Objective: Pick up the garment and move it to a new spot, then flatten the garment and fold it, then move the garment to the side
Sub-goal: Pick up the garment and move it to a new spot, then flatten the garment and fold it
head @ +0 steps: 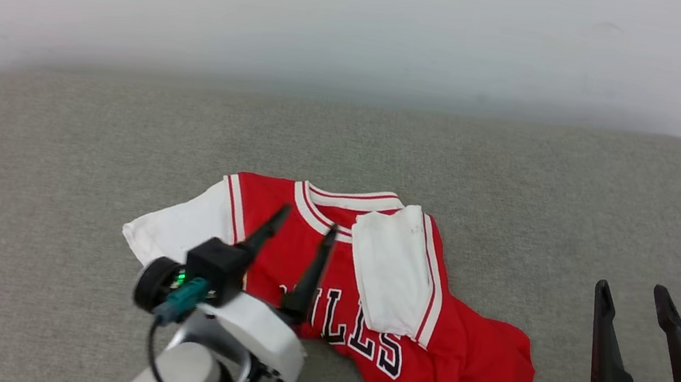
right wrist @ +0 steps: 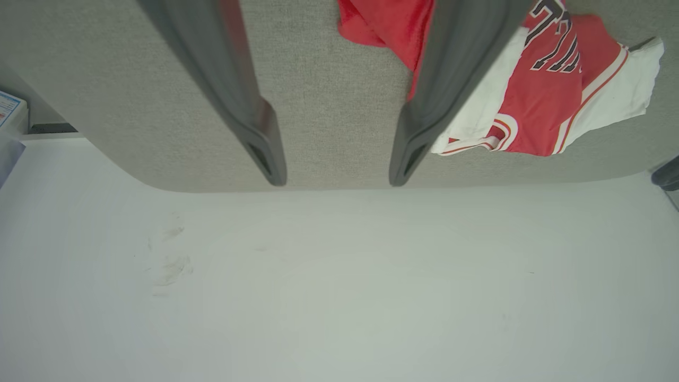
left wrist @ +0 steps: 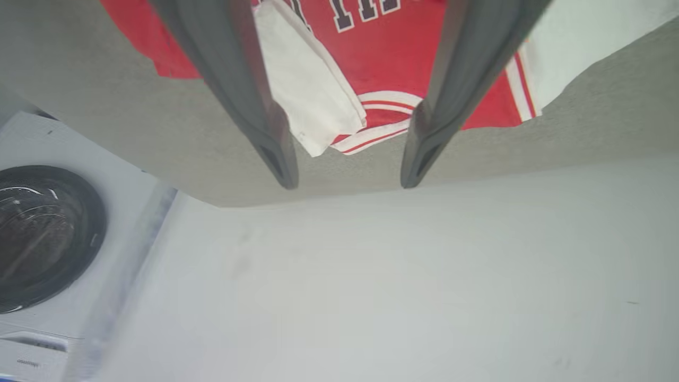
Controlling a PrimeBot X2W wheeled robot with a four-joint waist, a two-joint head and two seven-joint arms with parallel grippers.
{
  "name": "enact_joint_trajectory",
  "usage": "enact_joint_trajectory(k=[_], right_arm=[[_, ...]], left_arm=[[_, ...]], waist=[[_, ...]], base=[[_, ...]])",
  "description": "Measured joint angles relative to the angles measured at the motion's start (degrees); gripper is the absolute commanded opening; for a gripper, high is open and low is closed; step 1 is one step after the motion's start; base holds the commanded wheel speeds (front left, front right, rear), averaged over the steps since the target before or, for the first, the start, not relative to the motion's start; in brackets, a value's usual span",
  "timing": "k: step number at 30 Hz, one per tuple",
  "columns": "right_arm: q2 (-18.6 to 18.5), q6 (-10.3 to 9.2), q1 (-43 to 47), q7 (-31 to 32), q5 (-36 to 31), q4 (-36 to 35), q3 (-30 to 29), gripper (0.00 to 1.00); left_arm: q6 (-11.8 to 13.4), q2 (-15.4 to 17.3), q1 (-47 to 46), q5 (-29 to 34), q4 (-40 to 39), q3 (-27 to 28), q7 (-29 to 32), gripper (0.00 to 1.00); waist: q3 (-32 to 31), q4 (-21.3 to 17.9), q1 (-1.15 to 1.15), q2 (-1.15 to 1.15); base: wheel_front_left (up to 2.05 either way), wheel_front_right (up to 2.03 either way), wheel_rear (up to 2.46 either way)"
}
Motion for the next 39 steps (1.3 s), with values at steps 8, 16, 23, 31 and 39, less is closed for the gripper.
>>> enact_joint_trajectory(k=[8,16,23,31,39], right_arm=[[0.0,0.0,2.25,0.96,-0.07,-0.68,0.56,1.0],[0.0,0.0,4.09,1.7,-0.41,-0.78,1.38,1.0],[0.0,0.0,4.79,2.22,-0.51,-1.1,1.68,1.0],[0.0,0.0,4.78,2.45,-0.45,-1.26,1.6,1.0],[-0.01,0.0,4.67,3.87,0.82,1.71,-0.02,1.0]], left_arm=[[3.23,4.08,5.84,0.35,-4.21,7.9,-0.08,1.0],[5.05,7.24,11.78,0.42,-6.58,12.25,-0.14,1.0],[5.59,8.03,14.95,0.44,-7.57,12.41,-0.14,1.0],[5.91,8.0,15.23,0.42,-7.86,12.16,-0.14,1.0],[5.99,8.25,14.04,0.47,-8.51,11.94,-0.14,1.0]], waist=[[-2.34,1.6,0.0,0.0],[-3.99,1.38,0.0,0.0],[-4.79,1.17,-0.01,0.0],[-4.43,1.42,0.0,0.0],[-3.54,2.46,-0.01,0.0]], base=[[0.0,0.0,0.0],[0.0,0.0,0.0],[0.0,0.0,0.0],[0.0,0.0,0.0],[0.0,0.0,0.0]])
